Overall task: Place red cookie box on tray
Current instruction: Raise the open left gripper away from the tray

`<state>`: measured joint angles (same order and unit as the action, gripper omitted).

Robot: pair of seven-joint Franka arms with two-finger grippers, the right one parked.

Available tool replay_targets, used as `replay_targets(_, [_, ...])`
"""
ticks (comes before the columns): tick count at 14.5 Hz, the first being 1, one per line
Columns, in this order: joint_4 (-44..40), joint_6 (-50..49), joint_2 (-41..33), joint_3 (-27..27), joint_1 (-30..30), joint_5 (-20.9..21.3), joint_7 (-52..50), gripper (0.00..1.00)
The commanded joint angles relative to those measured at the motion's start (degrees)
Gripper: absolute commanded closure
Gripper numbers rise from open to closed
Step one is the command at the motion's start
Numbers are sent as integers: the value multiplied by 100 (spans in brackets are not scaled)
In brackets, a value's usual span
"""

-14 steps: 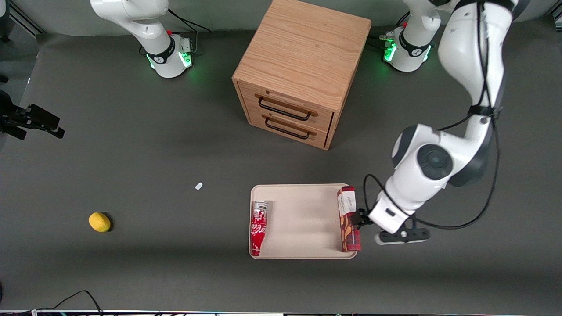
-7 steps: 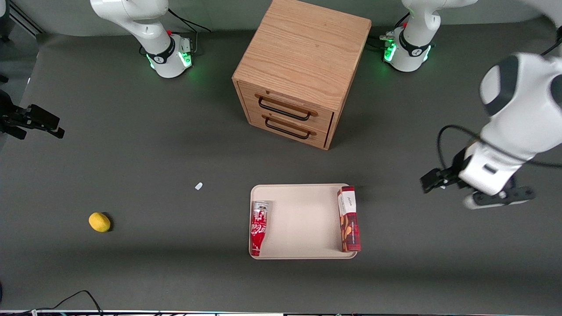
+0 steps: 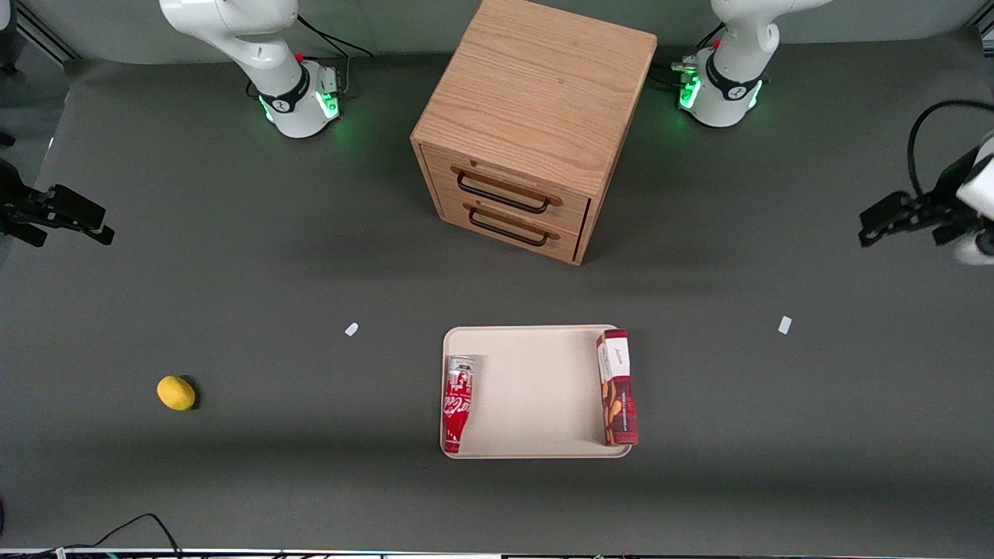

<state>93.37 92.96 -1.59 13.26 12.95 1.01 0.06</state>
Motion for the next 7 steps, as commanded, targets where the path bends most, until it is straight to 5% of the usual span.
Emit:
replay_targets(1, [471, -286, -665, 45, 84, -66, 222, 0])
replay_targets(7, [445, -428, -851, 36, 172, -153, 512, 0])
